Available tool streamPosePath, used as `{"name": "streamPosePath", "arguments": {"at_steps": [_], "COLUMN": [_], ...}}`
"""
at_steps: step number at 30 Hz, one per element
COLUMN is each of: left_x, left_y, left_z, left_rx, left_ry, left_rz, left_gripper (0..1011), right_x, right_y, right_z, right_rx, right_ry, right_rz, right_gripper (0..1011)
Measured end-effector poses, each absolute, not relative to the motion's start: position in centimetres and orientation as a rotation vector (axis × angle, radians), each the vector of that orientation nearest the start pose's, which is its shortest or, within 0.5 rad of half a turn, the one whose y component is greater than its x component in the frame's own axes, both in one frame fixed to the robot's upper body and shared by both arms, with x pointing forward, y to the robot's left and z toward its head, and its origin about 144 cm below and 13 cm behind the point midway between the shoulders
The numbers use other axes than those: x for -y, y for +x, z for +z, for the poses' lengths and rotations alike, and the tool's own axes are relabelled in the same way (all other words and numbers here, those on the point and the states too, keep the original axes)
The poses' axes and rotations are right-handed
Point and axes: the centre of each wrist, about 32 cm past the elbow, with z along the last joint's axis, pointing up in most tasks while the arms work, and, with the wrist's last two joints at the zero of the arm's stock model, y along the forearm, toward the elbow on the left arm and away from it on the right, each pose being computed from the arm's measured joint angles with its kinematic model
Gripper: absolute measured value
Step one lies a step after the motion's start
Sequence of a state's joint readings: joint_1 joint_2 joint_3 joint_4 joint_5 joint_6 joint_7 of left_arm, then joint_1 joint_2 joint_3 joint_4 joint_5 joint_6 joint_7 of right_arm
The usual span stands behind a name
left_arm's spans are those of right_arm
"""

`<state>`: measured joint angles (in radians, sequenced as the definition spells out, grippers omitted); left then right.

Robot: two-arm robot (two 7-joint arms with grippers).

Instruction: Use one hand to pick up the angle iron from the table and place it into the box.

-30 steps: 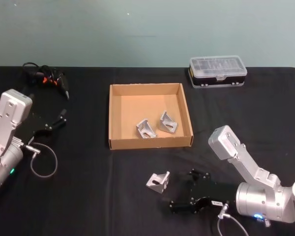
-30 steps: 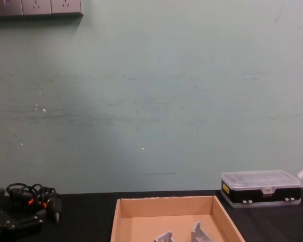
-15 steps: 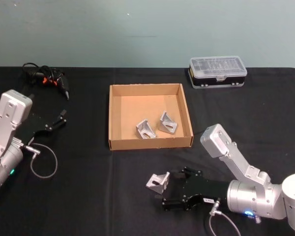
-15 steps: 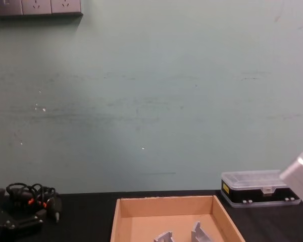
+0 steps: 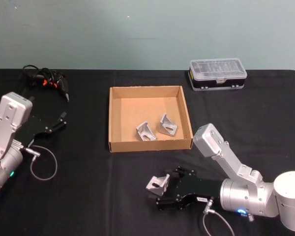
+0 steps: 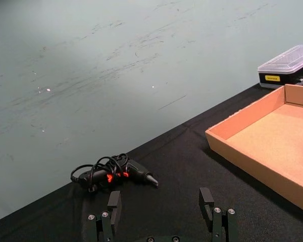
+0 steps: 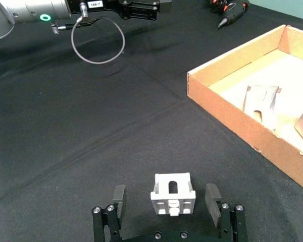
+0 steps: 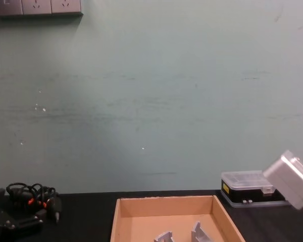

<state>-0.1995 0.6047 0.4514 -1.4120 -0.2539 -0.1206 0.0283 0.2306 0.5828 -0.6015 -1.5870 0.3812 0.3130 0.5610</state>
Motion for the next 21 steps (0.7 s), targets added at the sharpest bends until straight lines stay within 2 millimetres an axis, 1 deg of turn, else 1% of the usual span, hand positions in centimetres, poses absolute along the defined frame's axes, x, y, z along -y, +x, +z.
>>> {"name": "streamPosePath", "arguments": {"at_steps": [8, 10, 11, 12, 13, 14, 17, 21], "left_x": [-30.97, -30.97, -30.97, -30.97, -30.97, -30.97, -30.97, -30.97], "left_y": [48.86, 48.86, 48.86, 48.86, 48.86, 48.86, 48.86, 48.86], "left_z": [113.98, 113.98, 113.98, 113.98, 113.97, 113.98, 113.98, 113.98], "left_rx": [0.285, 0.285, 0.285, 0.285, 0.285, 0.285, 0.285, 0.285], "left_ry": [0.305, 0.304, 0.304, 0.304, 0.305, 0.304, 0.304, 0.304], "left_rz": [1.248, 1.248, 1.248, 1.248, 1.248, 1.248, 1.248, 1.248], "left_gripper": [1011, 1011, 1011, 1011, 1011, 1011, 1011, 1011], "right_x": [23.29, 23.25, 23.24, 23.23, 23.23, 23.23, 23.23, 23.24], "right_y": [47.77, 47.84, 47.86, 47.87, 47.87, 47.89, 47.90, 47.91], "right_z": [116.00, 116.02, 116.03, 116.04, 116.04, 116.06, 116.08, 116.10], "right_rx": [-0.142, -0.140, -0.139, -0.139, -0.139, -0.138, -0.138, -0.138], "right_ry": [-0.458, -0.459, -0.459, -0.459, -0.459, -0.458, -0.458, -0.459], "right_rz": [-0.518, -0.517, -0.517, -0.517, -0.517, -0.517, -0.517, -0.516], "right_gripper": [997, 954, 954, 916, 907, 853, 800, 664]}}
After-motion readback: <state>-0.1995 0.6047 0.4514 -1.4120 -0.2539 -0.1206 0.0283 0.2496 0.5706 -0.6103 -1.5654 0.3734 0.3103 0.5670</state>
